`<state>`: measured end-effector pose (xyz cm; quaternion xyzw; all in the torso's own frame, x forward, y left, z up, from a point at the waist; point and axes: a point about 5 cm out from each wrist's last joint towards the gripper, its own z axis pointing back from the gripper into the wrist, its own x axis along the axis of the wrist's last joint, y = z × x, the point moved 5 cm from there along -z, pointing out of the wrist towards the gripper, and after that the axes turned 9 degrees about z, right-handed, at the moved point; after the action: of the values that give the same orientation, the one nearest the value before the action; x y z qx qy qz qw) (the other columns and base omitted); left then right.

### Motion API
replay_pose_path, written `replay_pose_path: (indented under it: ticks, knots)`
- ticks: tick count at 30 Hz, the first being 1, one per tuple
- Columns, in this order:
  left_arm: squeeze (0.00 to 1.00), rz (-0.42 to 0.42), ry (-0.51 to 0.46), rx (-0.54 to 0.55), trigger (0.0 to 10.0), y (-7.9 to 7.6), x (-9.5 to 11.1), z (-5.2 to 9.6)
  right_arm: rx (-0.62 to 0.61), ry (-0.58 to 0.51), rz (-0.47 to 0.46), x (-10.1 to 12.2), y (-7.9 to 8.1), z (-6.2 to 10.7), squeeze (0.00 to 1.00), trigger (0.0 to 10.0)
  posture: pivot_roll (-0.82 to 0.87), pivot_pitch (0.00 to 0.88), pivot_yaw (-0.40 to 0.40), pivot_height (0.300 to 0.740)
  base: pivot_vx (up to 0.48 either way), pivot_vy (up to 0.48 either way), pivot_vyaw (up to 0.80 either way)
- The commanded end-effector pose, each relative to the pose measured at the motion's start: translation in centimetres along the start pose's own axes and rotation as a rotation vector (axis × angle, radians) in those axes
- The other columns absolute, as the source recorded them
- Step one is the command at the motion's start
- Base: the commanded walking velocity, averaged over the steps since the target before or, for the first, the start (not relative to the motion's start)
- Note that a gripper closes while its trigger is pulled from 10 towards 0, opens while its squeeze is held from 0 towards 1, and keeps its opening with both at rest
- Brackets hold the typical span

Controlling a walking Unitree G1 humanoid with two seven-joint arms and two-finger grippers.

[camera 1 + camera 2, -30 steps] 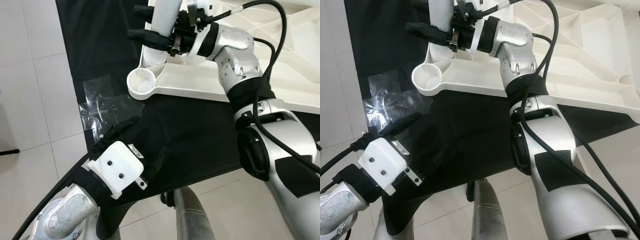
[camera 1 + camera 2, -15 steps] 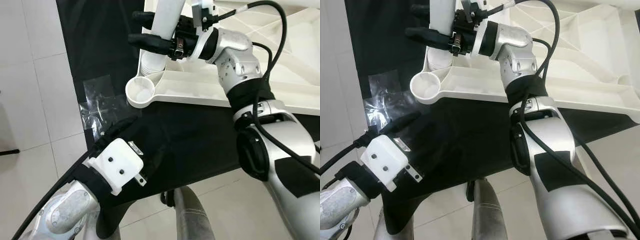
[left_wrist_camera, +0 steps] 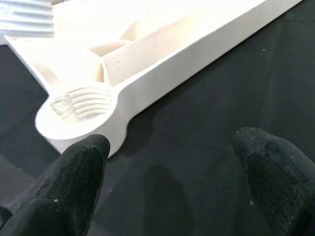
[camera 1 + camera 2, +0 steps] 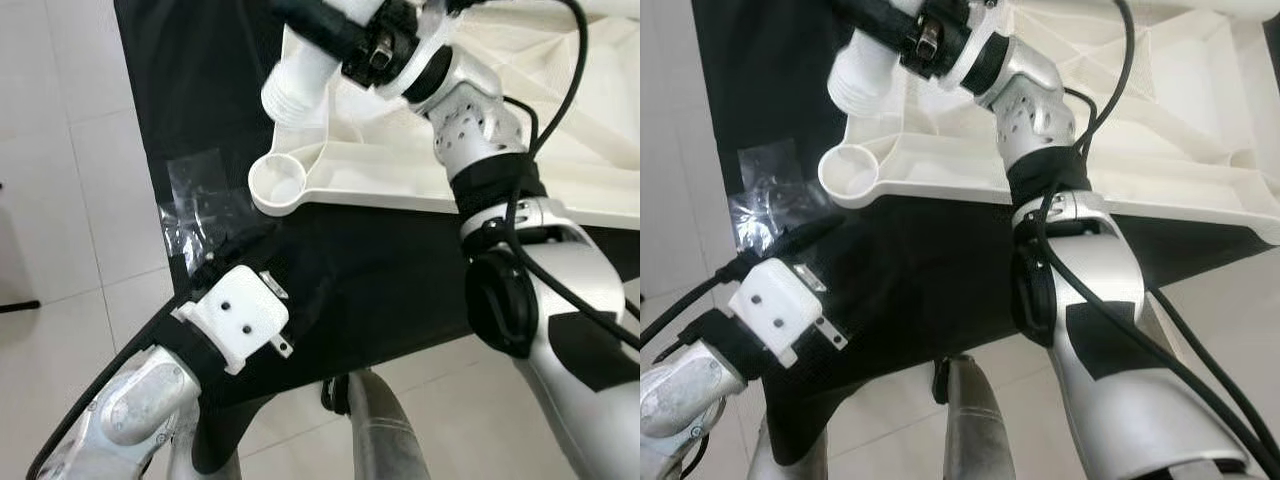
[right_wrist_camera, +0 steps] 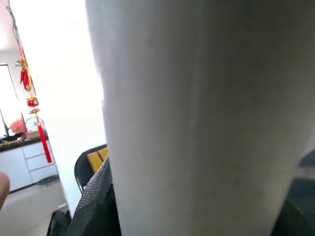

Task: Building children table

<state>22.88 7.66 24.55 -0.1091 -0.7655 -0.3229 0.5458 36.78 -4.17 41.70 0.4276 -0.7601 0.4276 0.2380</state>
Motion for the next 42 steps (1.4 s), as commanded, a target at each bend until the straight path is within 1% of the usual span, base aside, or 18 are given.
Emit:
replay_pose_path:
  ticks: [1, 4, 7, 9, 11, 12, 14, 16, 17, 18, 19, 20, 23, 25, 29, 33, 38, 42]
  knots:
    - [0.0, 0.018, 0.008, -0.017, 10.0, -0.5, -0.4, 0.2, 0.016, -0.03, 0.009, 0.6, 0.2, -0.3, 0.0, 10.0, 0.22, 0.385, -0.119, 0.74, 0.0, 0.0, 0.0]
    - [0.0, 0.033, 0.036, 0.005, 10.0, -0.4, -1.3, 0.3, 0.029, -0.003, 0.014, -0.4, 0.8, -0.3, 0.0, 10.0, 0.23, 0.372, -0.117, 0.74, 0.0, 0.0, 0.0]
    - [0.0, 0.058, 0.117, 0.061, 10.0, -0.1, -3.6, 0.9, 0.064, 0.047, 0.022, -2.2, 2.0, -0.1, 0.0, 10.0, 0.24, 0.355, -0.114, 0.74, 0.0, 0.0, 0.0]
    - [0.0, 0.058, 0.117, 0.061, 10.0, -0.1, -3.6, 0.9, 0.064, 0.047, 0.022, -2.2, 2.0, -0.1, 0.0, 10.0, 0.24, 0.355, -0.114, 0.74, 0.0, 0.0, 0.0]
    - [0.0, 0.058, 0.175, 0.109, 10.0, 0.1, -5.5, 1.3, 0.003, 0.044, 0.009, -2.9, 1.8, 0.2, 0.0, 10.0, 0.25, 0.315, -0.113, 0.74, 0.0, 0.0, 0.0]
    - [0.0, 0.058, 0.175, 0.109, 10.0, 0.1, -5.5, 1.3, 0.003, 0.044, 0.009, -2.9, 1.8, 0.2, 0.0, 10.0, 0.25, 0.315, -0.113, 0.74, 0.0, 0.0, 0.0]
    - [0.0, 0.06, 0.197, 0.148, 10.0, 0.3, -6.3, 1.3, -0.112, 0.037, 0.011, -3.3, 0.9, 0.5, 0.0, 10.0, 0.25, 0.306, -0.109, 0.74, 0.0, 0.0, 0.0]
    - [0.0, 0.058, 0.198, 0.167, 10.0, 0.6, -6.5, 1.2, -0.192, 0.036, 0.009, -3.5, 0.2, 0.8, 0.0, 10.0, 0.26, 0.291, -0.1, 0.74, 0.0, 0.0, 0.0]
    - [0.0, 0.058, 0.198, 0.167, 10.0, 0.6, -6.5, 1.2, -0.192, 0.036, 0.009, -3.5, 0.2, 0.8, 0.0, 10.0, 0.26, 0.291, -0.1, 0.74, 0.0, 0.0, 0.0]
    - [0.0, 0.05, 0.206, 0.189, 10.0, 1.1, -6.7, 1.1, -0.277, 0.038, 0.017, -3.7, -0.5, 1.4, 0.0, 10.0, 0.26, 0.274, -0.091, 0.74, 0.0, 0.0, 0.0]
    - [0.0, 0.05, 0.206, 0.189, 10.0, 1.1, -6.7, 1.1, -0.277, 0.038, 0.017, -3.7, -0.5, 1.4, 0.0, 10.0, 0.26, 0.274, -0.091, 0.74, 0.0, 0.0, 0.0]
    - [0.0, 0.051, 0.206, 0.208, 10.0, 1.7, -6.7, 0.9, -0.356, 0.024, 0.019, -3.7, -0.9, 2.1, 0.0, 10.0, 0.25, 0.253, -0.08, 0.74, 0.0, 0.0, 0.0]
    - [0.0, 0.058, 0.195, 0.22, 10.0, 2.4, -6.6, 0.6, -0.41, 0.017, 0.023, -3.7, -1.0, 2.7, 0.0, 10.0, 0.24, 0.239, -0.072, 0.74, 0.0, 0.0, 0.0]
    - [0.0, 0.07, 0.163, 0.244, 10.0, 3.7, -5.9, 0.0, -0.486, 0.02, 0.027, -3.8, -1.1, 3.7, 0.0, 10.0, 0.23, 0.212, -0.062, 0.74, 0.202, 0.0, 0.0]
    - [0.0, 0.076, 0.141, 0.264, 10.0, 4.8, -5.5, -0.5, -0.557, 0.041, 0.017, -4.3, -1.2, 4.6, 0.0, 10.0, 0.22, 0.191, -0.055, 0.74, 0.429, 0.0, 0.0]
    - [0.0, 0.071, 0.117, 0.264, 10.0, 5.2, -5.3, -0.9, -0.615, 0.065, 0.009, -5.0, -1.1, 5.3, 0.0, 10.0, 0.22, 0.172, -0.051, 0.74, 0.48, 0.0, 0.0]
    - [0.0, 0.065, 0.111, 0.265, 10.0, 5.1, -5.6, -1.3, -0.679, 0.088, -0.018, -6.4, -0.4, 6.0, 0.0, 10.0, 0.22, 0.134, -0.043, 0.74, 0.0, 0.0, 0.0]
    - [0.0, 0.069, 0.121, 0.251, 10.0, 4.8, -6.1, -1.3, -0.685, 0.08, -0.035, -6.7, 0.3, 6.2, 0.0, 10.0, 0.23, 0.122, -0.049, 0.74, 0.0, 0.0, 0.79]
